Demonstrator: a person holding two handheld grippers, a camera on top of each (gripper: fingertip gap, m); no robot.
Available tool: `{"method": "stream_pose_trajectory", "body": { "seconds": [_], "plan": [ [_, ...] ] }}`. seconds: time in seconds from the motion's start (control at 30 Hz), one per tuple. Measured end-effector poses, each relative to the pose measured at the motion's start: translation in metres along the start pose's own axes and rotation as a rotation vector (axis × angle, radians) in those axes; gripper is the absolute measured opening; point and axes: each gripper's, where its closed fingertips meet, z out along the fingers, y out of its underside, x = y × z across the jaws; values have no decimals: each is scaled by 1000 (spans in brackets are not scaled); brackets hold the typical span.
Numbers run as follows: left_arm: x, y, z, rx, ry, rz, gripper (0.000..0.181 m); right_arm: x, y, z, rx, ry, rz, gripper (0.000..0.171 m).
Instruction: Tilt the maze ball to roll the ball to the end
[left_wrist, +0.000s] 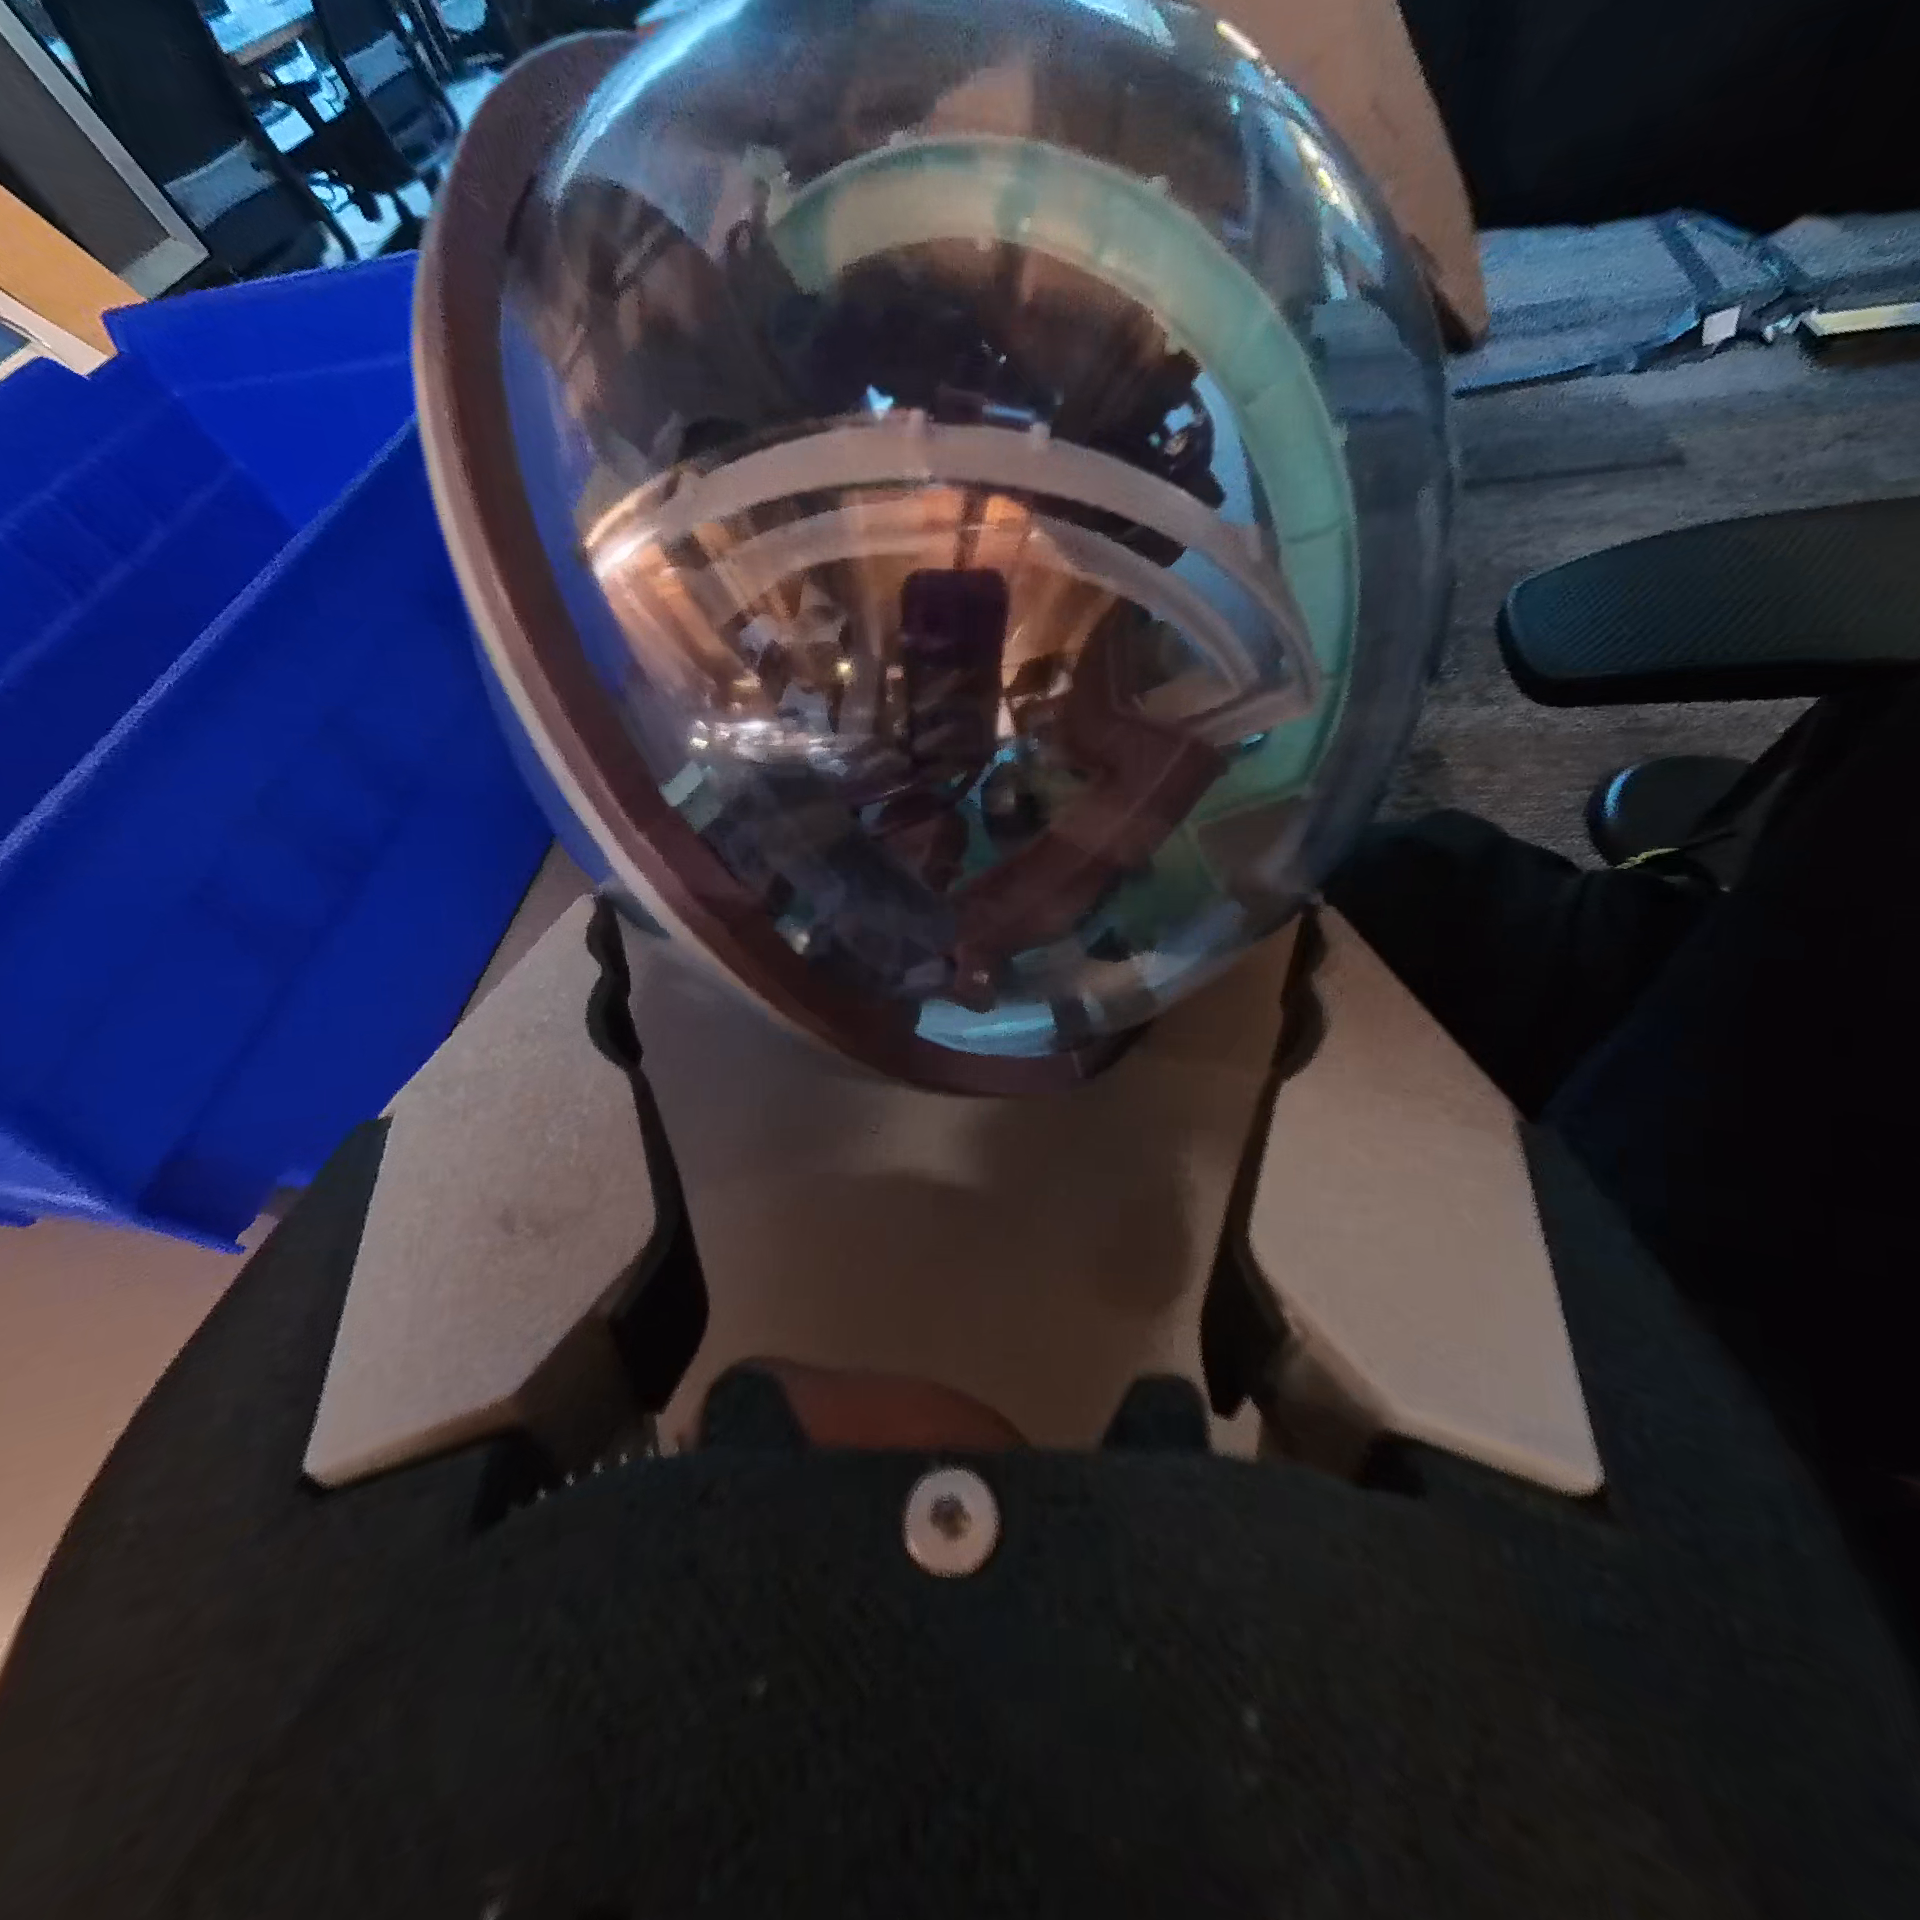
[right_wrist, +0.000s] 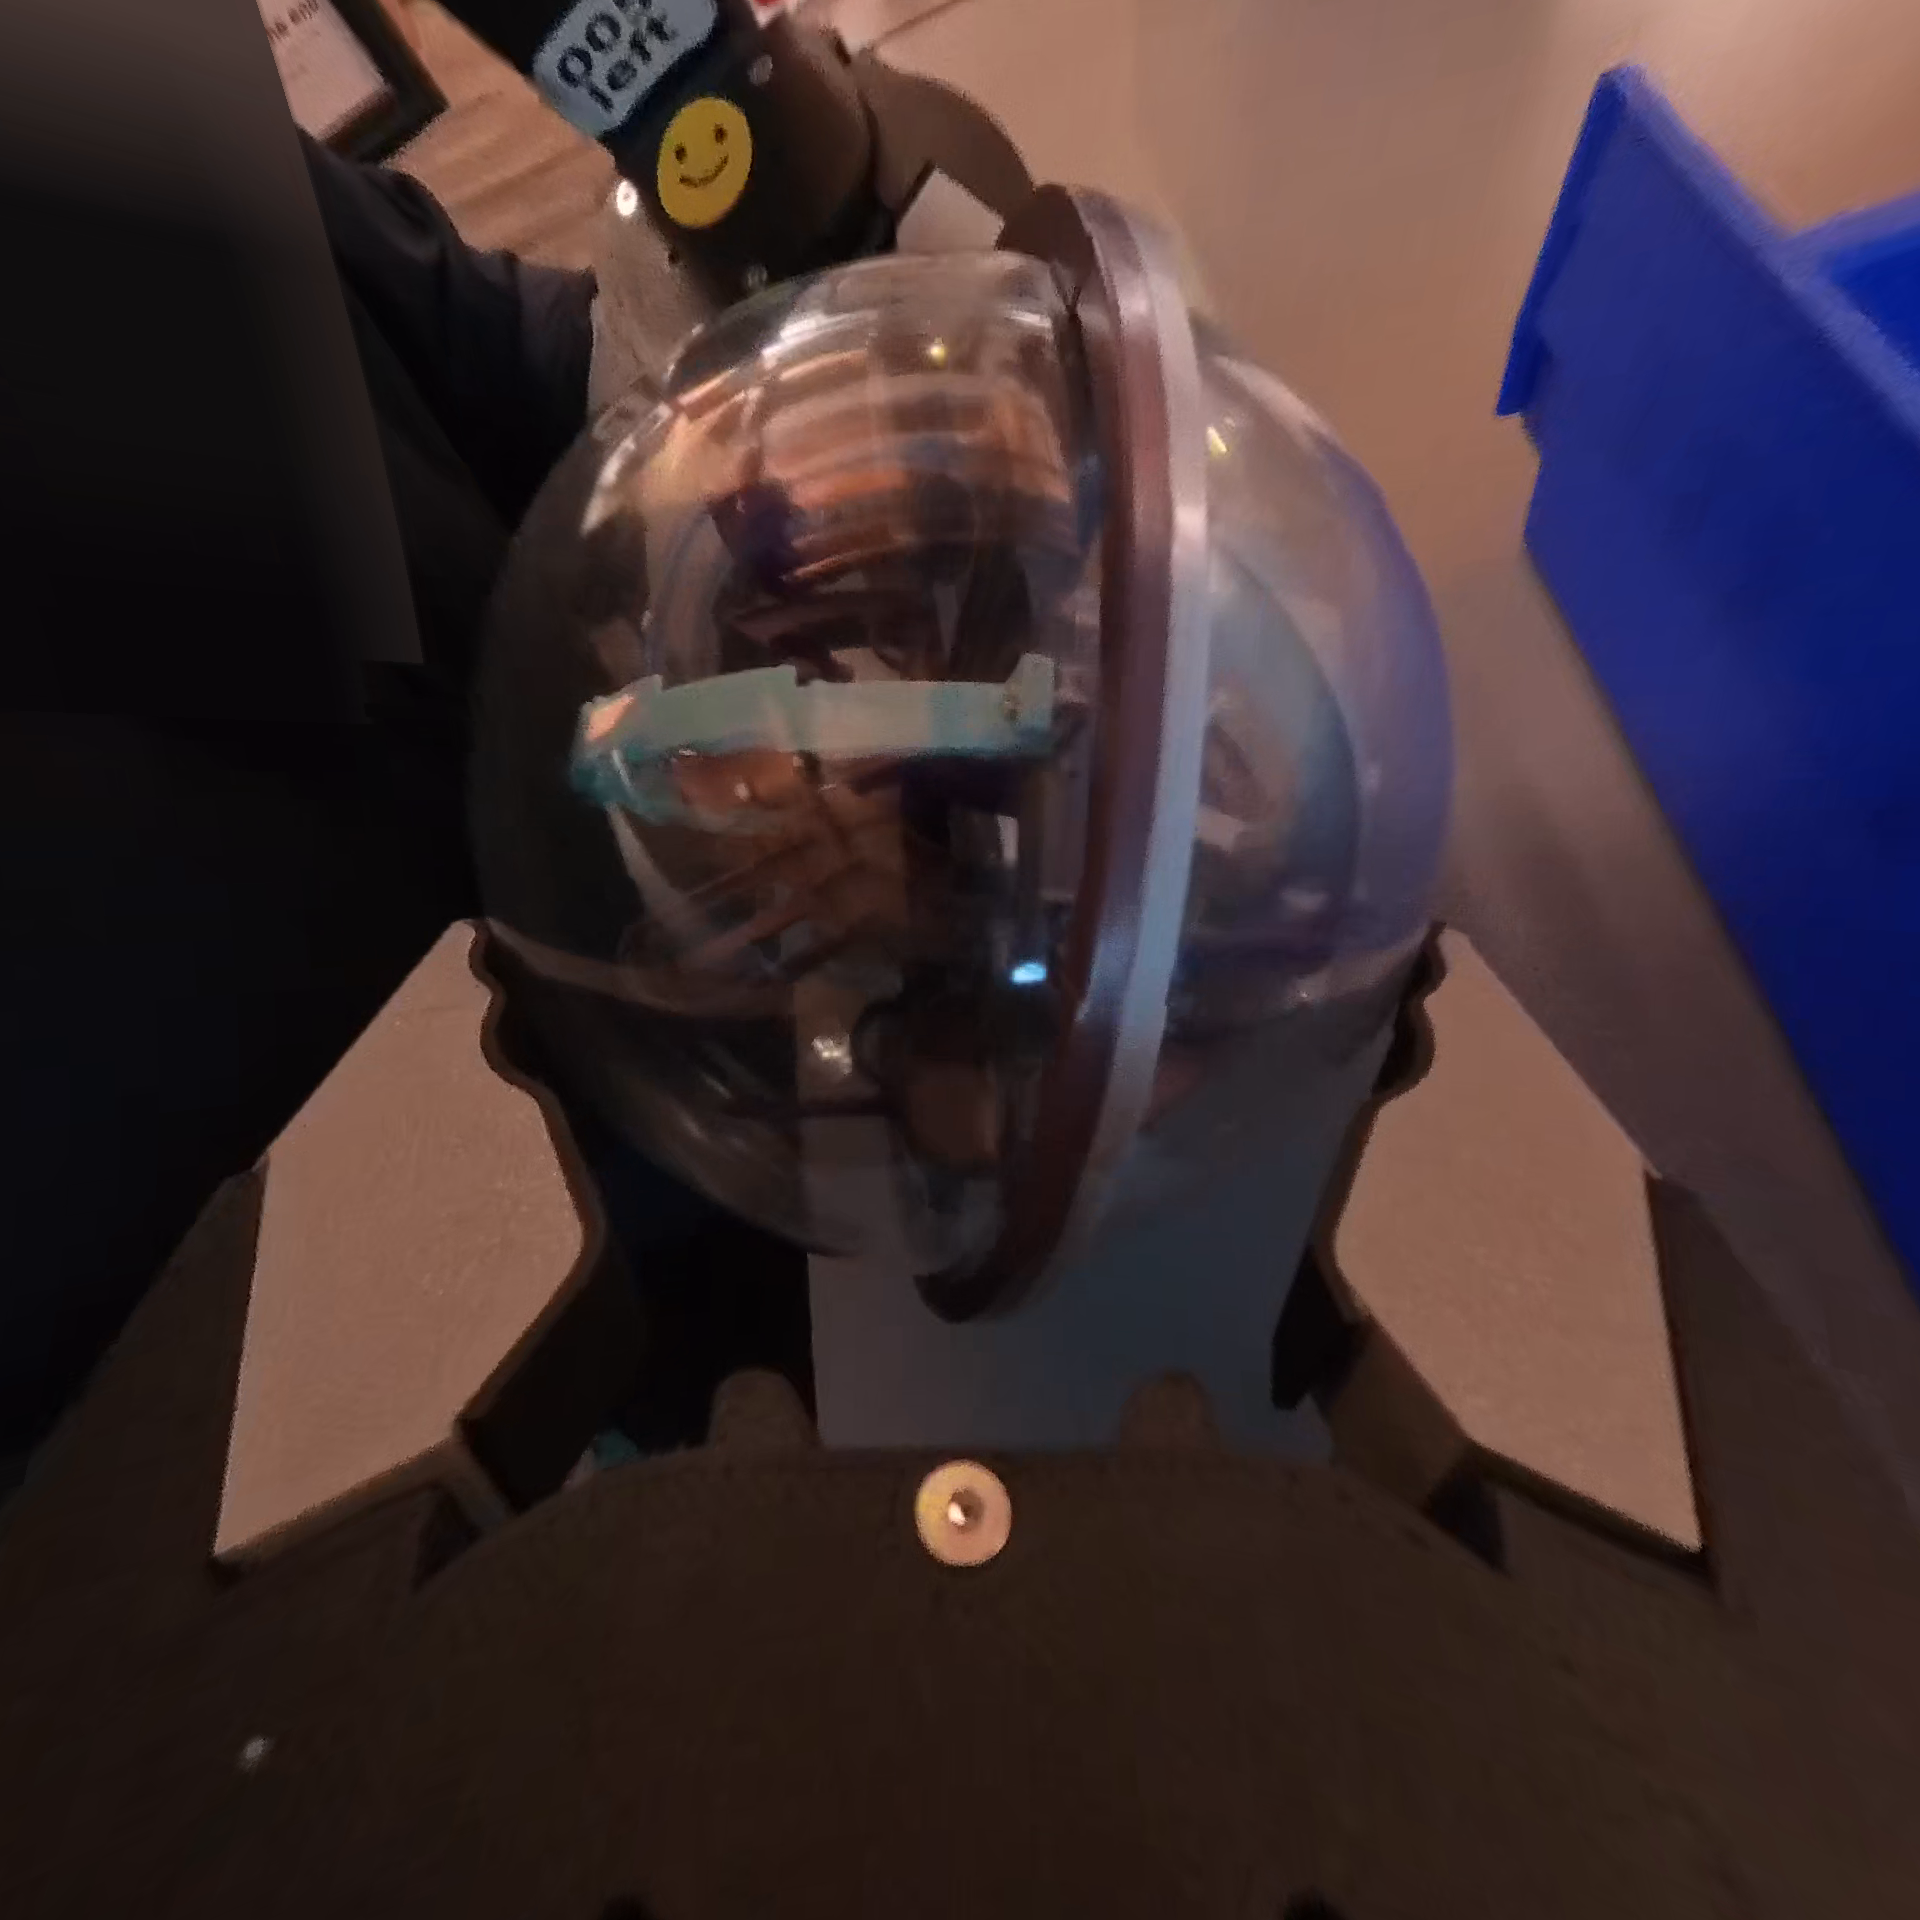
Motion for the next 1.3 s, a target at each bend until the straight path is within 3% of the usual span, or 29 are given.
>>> {"method": "stream_pose_trajectory", "body": {
  "seconds": [0.27, 0.6, 0.87, 1.3],
  "plan": [
    [0, -1, -1, 15, 4, -22, 123, 0, 2, 1, 4, -42, 59, 158],
    [-2, 1, -1, -1, -23, 15, 123, -8, 21, 2, -142, -68, 238, 158],
    [-11, 3, -2, -4, -52, -16, 125, 4, 6, 9, 83, -87, 238, 158],
    [-25, -7, -4, 51, -220, 185, 128, 9, -21, 2, 278, 80, -19, 158]
  ]
}}
